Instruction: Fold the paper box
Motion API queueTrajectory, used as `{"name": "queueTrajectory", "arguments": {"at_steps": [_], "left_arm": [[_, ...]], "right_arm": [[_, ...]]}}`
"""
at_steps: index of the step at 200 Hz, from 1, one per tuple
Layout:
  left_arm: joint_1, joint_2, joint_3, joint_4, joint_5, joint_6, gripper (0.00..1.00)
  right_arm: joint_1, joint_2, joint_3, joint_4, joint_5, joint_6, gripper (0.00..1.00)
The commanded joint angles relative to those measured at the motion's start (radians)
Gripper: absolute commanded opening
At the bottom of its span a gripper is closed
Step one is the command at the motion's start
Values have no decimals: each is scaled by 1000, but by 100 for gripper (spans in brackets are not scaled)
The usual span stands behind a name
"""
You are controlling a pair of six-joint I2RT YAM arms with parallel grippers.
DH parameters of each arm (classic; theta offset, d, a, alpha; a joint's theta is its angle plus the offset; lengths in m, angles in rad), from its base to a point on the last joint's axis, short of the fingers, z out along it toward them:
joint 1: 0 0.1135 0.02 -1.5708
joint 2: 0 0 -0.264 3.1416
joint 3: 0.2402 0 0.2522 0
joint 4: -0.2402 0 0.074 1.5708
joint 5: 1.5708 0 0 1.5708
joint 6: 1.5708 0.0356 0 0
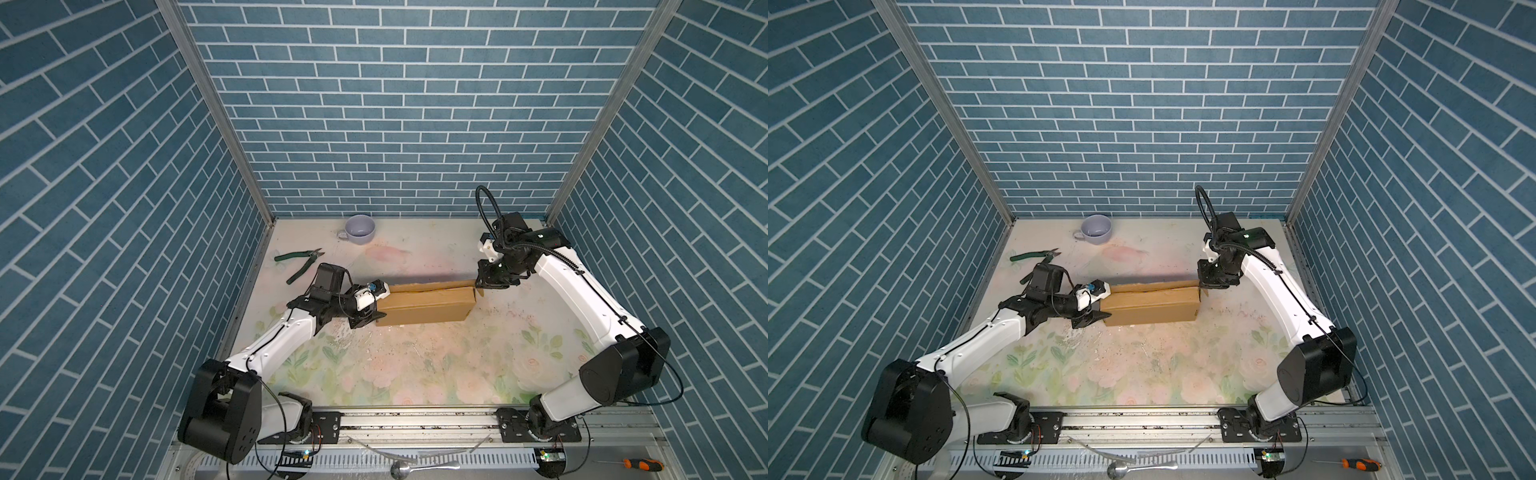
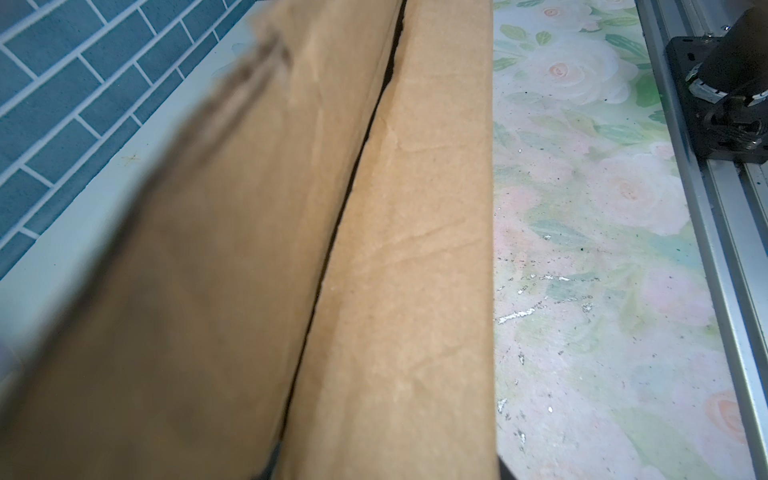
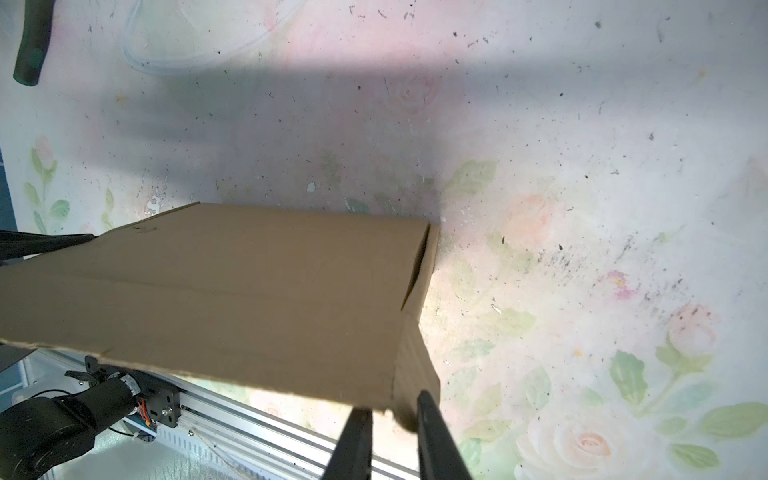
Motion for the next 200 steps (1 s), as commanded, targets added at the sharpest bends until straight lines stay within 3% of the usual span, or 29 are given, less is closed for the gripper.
{"name": "queueTrajectory", "arguments": {"at_steps": [1,27,58,98,139,184,200], "left_arm": [[4,-3,0,-27,-17,2,2],[4,3,3,-23,-15,1,2],[3,-4,-5,-19,-19,2,1],[3,-1,1,-27,-18,3,1],[4,3,2,-34,-19,7,1],[3,13,15,-47,-19,17,0],[3,11,15,-54,-22,21,0]], "right_arm": [[5,-36,-10,-53,28,-14,22],[7,-36,-51,-9,34,-39,21],[17,-65,-142,80,128,-96,20],[19,-110,-222,218,83,-100,12],[19,-115,-193,186,85,-117,19],[18,-89,-148,133,-2,-113,0],[17,-87,-120,107,-42,-91,0]]}}
